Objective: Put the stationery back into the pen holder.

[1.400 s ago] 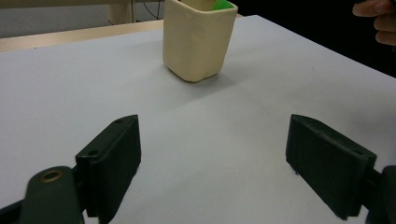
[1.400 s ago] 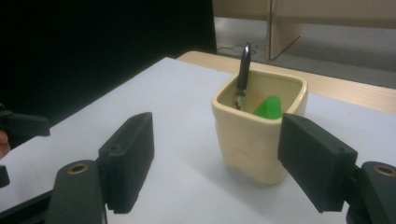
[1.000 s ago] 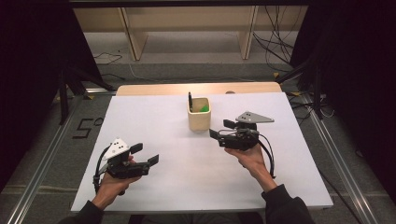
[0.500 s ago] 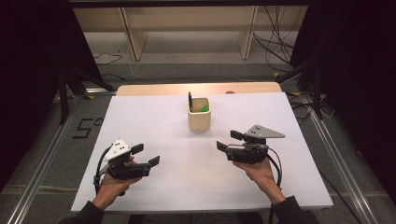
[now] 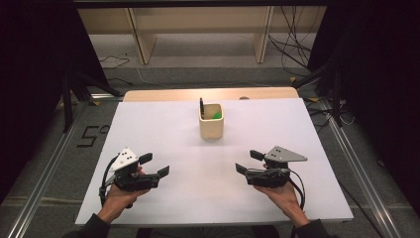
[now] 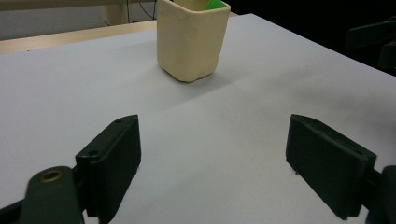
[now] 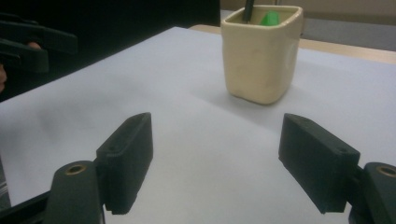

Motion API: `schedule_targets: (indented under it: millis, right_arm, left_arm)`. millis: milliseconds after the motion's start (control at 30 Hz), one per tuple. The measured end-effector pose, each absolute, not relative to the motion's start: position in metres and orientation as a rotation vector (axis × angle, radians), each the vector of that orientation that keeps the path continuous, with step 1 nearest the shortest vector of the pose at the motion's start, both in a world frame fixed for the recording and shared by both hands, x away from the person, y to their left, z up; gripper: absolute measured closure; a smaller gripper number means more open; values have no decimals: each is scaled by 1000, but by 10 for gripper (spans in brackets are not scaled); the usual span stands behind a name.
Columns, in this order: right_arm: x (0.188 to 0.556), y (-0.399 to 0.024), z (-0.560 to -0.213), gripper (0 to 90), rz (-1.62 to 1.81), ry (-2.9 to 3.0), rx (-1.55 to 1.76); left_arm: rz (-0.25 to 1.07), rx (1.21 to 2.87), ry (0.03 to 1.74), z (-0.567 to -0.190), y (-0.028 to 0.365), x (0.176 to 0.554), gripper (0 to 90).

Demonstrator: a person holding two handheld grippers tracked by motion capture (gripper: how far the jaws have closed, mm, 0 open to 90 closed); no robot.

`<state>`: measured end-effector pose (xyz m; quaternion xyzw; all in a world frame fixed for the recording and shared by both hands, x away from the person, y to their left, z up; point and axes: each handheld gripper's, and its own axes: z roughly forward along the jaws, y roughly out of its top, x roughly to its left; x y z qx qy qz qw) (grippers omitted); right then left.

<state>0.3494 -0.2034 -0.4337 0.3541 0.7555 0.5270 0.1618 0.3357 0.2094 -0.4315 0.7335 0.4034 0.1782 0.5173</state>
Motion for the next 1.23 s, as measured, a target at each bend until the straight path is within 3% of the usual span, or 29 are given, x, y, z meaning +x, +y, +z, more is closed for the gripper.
schedule_targets:
  millis: [1233]
  right_arm:
    - [336,-226,-442,234,1514,2110,1076]
  left_arm:
    - [421,1756,961,-432,210,335,175]
